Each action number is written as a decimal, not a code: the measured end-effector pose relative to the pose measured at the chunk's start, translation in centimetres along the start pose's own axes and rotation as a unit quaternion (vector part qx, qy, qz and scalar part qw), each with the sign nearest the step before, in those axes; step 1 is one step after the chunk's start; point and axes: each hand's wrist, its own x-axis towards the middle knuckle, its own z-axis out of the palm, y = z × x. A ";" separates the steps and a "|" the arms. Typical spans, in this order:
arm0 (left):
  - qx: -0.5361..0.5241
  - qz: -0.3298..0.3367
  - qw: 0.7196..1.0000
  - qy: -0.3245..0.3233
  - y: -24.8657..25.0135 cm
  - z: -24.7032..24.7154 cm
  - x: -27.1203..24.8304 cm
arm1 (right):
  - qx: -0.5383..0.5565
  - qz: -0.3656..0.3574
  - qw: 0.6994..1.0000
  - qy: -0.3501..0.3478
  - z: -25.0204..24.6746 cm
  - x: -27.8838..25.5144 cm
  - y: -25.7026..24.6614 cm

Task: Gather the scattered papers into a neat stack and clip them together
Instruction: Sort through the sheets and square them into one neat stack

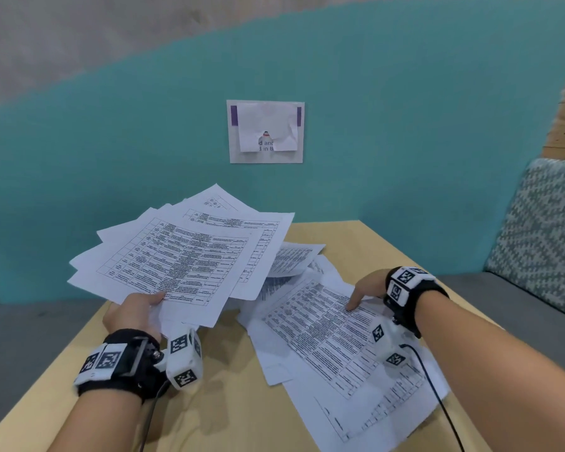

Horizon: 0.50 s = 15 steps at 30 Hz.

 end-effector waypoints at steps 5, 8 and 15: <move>0.016 -0.010 1.000 0.002 0.2 -0.2 0.0 | 0.031 -0.006 0.999 -0.013 -0.3 -0.6 1.4; 0.011 -0.006 1.000 -0.006 0.3 -0.1 -0.1 | 0.053 -0.031 0.998 -0.028 0.8 -0.8 1.0; 0.030 -0.007 0.999 0.017 0.3 -0.6 0.5 | 0.008 -0.066 0.998 0.003 2.9 -1.0 -1.0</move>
